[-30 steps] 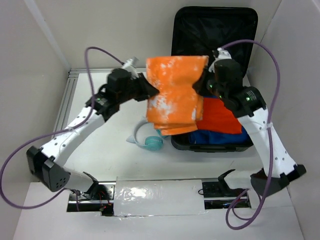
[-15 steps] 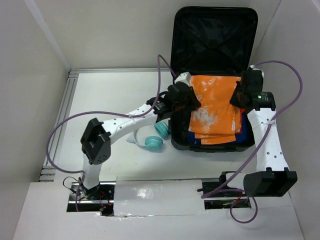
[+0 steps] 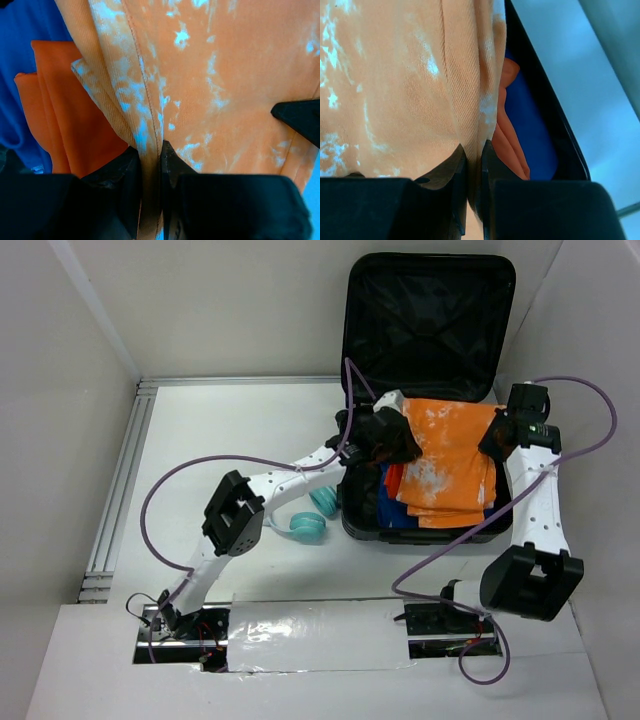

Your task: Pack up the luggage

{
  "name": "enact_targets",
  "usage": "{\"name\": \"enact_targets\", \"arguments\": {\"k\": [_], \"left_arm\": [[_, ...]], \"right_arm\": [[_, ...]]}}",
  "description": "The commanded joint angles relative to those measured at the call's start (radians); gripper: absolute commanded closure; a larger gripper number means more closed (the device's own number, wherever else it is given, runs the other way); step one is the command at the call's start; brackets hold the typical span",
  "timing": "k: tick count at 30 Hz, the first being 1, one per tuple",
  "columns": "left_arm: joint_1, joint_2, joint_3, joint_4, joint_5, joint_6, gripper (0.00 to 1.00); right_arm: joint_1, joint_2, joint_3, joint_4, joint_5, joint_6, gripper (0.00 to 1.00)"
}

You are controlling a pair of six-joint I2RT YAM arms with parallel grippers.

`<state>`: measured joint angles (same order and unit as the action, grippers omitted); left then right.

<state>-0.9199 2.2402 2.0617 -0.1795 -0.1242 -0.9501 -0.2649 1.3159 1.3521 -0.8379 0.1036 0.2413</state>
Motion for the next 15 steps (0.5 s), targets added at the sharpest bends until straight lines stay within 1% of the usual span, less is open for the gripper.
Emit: {"name": "enact_targets", "arguments": {"k": [1,7,11,12,15], "left_arm": [[0.007,-0.005,0.012,0.049,-0.028,-0.021,0.99],[0.007,0.015,-0.02,0.049,-0.046,-0.032,0.99],[0.018,0.025,-0.02,0.04,-0.037,-0.032,0.99],[0.018,0.025,-0.032,0.04,-0.037,-0.032,0.97],[0.018,0.025,-0.063,0.04,-0.037,-0.022,0.83]], "right_arm": [[-0.033,0.02,0.001,0.18,0.019,-0.02,1.0],[-0.042,0.075,-0.021,0.233,-0.016,-0.039,1.0],[-0.042,0.085,-0.077,0.264,-0.016,-0.028,1.0],[-0.042,0.085,-0.077,0.264,-0.016,-0.028,1.0],[-0.042,0.095,-0.079,0.275,-0.034,-0.028,0.97]]}}
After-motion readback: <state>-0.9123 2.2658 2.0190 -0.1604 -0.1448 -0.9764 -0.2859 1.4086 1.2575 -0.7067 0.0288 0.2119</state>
